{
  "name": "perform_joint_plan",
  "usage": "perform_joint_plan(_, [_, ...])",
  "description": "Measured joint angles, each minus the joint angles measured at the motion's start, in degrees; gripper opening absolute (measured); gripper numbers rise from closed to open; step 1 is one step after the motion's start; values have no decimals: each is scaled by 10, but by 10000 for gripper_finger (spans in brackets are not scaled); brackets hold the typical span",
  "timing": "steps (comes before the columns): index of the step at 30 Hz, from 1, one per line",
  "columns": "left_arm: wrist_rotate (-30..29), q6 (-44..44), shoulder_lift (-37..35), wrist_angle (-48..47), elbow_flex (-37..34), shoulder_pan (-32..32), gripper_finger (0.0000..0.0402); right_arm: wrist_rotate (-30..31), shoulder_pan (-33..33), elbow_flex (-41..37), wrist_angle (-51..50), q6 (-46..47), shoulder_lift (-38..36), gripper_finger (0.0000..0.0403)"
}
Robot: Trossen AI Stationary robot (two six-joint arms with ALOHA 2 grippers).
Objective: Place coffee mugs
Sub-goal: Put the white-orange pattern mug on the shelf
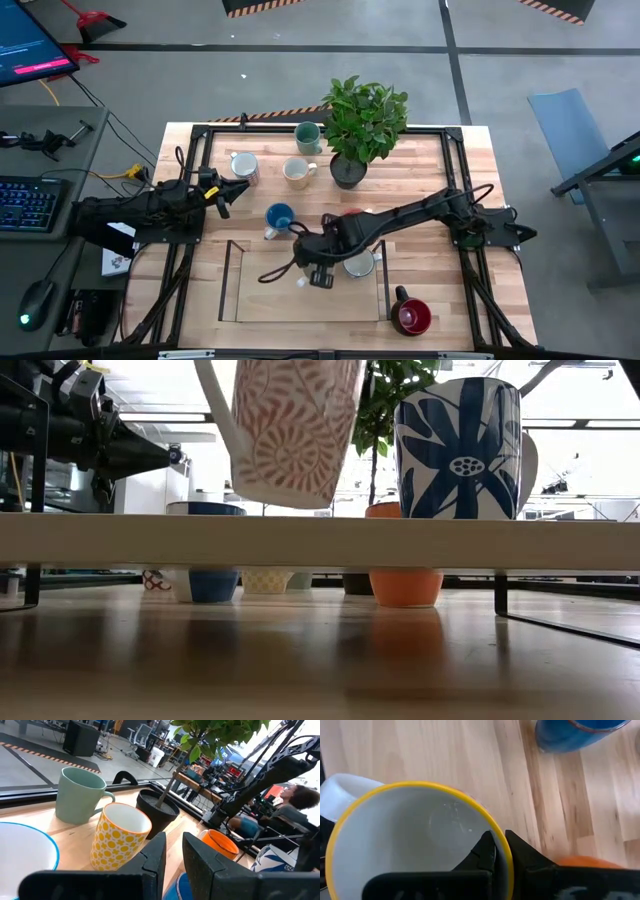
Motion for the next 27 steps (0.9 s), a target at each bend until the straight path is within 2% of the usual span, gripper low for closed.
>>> perform_joint_plan(8, [0,0,0,0,0,0,53,6,6,-1,-32,43,9,0])
perform_joint_plan(27, [0,1,0,0,0,0,53,21,18,-1,-45,44,21,0])
